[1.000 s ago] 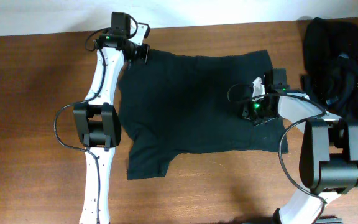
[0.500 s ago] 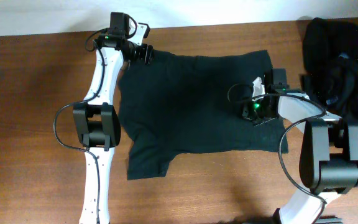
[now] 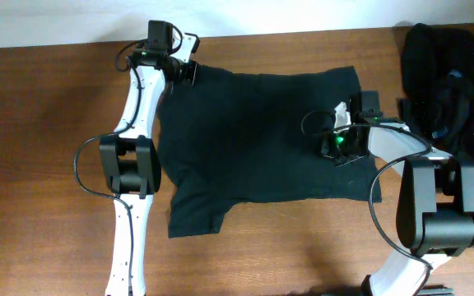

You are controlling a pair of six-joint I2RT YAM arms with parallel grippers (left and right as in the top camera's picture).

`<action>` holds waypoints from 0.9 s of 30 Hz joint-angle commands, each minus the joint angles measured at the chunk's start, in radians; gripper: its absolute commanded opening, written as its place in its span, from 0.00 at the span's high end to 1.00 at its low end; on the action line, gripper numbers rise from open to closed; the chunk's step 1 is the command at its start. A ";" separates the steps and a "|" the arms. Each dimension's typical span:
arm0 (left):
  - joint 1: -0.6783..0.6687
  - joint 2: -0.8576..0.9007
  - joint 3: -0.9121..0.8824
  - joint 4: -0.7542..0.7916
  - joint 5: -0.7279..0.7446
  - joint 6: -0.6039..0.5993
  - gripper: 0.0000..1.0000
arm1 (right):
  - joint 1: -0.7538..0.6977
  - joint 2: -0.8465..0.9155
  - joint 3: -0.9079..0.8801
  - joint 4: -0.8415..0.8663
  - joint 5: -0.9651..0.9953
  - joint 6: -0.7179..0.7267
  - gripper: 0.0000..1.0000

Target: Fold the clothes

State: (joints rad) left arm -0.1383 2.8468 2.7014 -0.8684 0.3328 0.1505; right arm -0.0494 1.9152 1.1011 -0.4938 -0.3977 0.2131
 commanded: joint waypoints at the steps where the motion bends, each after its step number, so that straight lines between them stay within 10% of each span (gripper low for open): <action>1: 0.004 0.031 0.013 0.011 -0.008 0.012 1.00 | 0.012 0.007 -0.014 0.001 0.028 0.006 0.96; 20: 0.005 0.031 0.097 0.104 -0.147 0.013 0.98 | 0.012 0.007 -0.014 0.004 0.028 0.006 0.96; 24: 0.005 0.031 0.097 0.119 -0.147 0.012 0.02 | 0.012 0.007 -0.014 0.004 0.028 0.006 0.96; 27: 0.006 0.031 0.104 0.124 -0.147 0.012 0.01 | 0.012 0.007 -0.014 0.005 0.028 0.006 0.96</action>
State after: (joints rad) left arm -0.1379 2.8582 2.7720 -0.7506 0.2012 0.1608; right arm -0.0456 1.9152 1.1011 -0.4896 -0.3969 0.2134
